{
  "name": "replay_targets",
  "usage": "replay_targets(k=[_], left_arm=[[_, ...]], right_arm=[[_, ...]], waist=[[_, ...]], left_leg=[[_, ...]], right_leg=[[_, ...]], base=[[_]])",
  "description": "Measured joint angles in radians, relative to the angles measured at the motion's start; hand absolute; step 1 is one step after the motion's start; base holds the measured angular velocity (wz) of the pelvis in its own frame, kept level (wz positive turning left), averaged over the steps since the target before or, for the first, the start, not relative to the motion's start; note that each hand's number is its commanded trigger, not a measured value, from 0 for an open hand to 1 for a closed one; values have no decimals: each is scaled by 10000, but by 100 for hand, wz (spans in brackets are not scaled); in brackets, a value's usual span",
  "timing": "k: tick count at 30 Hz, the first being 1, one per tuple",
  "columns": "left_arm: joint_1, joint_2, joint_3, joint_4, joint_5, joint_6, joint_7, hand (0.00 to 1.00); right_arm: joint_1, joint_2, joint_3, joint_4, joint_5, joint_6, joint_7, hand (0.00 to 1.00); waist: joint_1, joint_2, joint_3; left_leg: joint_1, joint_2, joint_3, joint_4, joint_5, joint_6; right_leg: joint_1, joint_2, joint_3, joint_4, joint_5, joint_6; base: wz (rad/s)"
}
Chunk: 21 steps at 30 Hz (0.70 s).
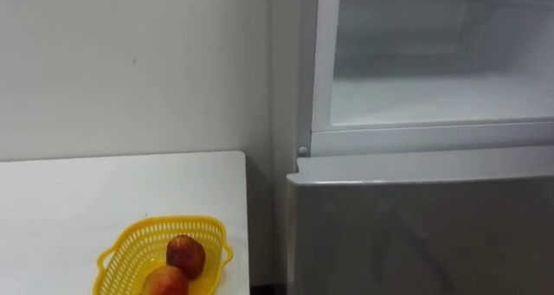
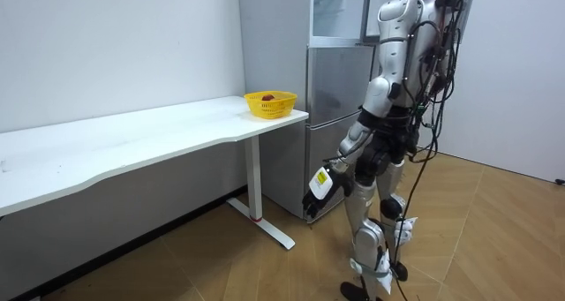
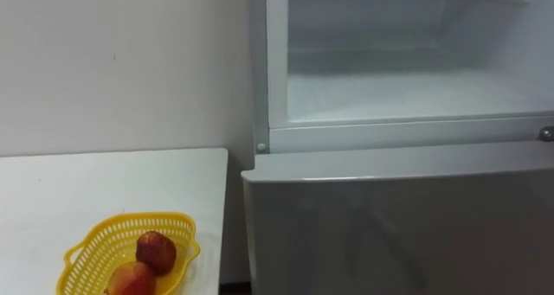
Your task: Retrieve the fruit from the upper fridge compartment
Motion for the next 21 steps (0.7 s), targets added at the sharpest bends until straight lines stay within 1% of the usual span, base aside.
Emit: replay_targets(k=[3,5,7,9,11,12,13,15,16,17,20,21], left_arm=[[11,-9,85,-86,-20,-58,12,0],[21,-38,215,-73,-243,-90,10,0],[19,-45,342,-17,-416,-96,9,0],[17,-66,425,1,-421,-95,5,0],[27,-154,690,7,-393,-94,-38,0],[29,-182,776,10,-383,-93,-49,0],[28,-206,858,41,-389,-93,-93,0],[60,-245,964,40,-389,-92,-116,0],[122,-262,987,39,-362,-91,-123,0],[160,-283,1051,40,-347,-82,-134,0],[334,-318,1388,40,85,132,-297,0],[349,-322,1423,40,140,185,-308,0]], right_arm=[[-108,1,-14,825,123,49,223,0],[-226,14,-13,1434,414,272,505,0],[-359,17,-8,2024,941,315,607,0],[-618,16,-24,2805,1636,451,743,0],[-777,17,-56,3554,2088,738,1017,0],[-774,18,-90,3652,2114,789,1110,0],[-780,19,-184,3878,2205,851,1324,0],[-807,25,-358,4300,2417,901,1736,0],[-822,25,-388,4470,2484,1078,2081,0],[-823,26,-386,4550,2477,1124,2263,0],[-890,84,-405,5032,2459,1451,3282,0],[-931,94,-405,5139,2438,1516,3405,0]], waist=[[9,-1,-1],[33,-7,4],[44,-26,15],[45,-50,39],[57,-67,54],[47,-71,60],[-8,-64,64],[21,-72,76],[46,-78,72],[54,-78,72],[52,-90,75],[47,-93,77]], left_leg=[[8,0,-2,1,0,0],[26,-4,-1,1,0,0],[50,-5,-2,1,0,0],[50,-6,-8,1,0,0],[29,-7,-29,-1,0,0],[24,-13,-62,0,0,0],[17,-25,-160,1,0,1],[24,-38,-219,1,0,1],[23,-39,-221,1,0,1],[19,-39,-223,2,0,1],[10,-40,-249,7,0,0],[9,-43,-261,9,0,0]], right_leg=[[15,1,-10,-18,0,0],[12,0,1,-17,-1,1],[18,0,7,-16,-1,2],[29,-2,2,-21,-3,6],[71,-1,-3,-37,-6,10],[87,-1,-12,-58,-6,10],[171,0,-24,-173,9,25],[228,-19,-100,-191,6,33],[229,-21,-115,-190,6,33],[230,-20,-121,-189,6,33],[255,-24,-226,-191,6,33],[263,-29,-240,-191,6,33]], base=[[0],[0],[0],[0],[2],[11],[16],[13],[3],[0],[3],[5]])
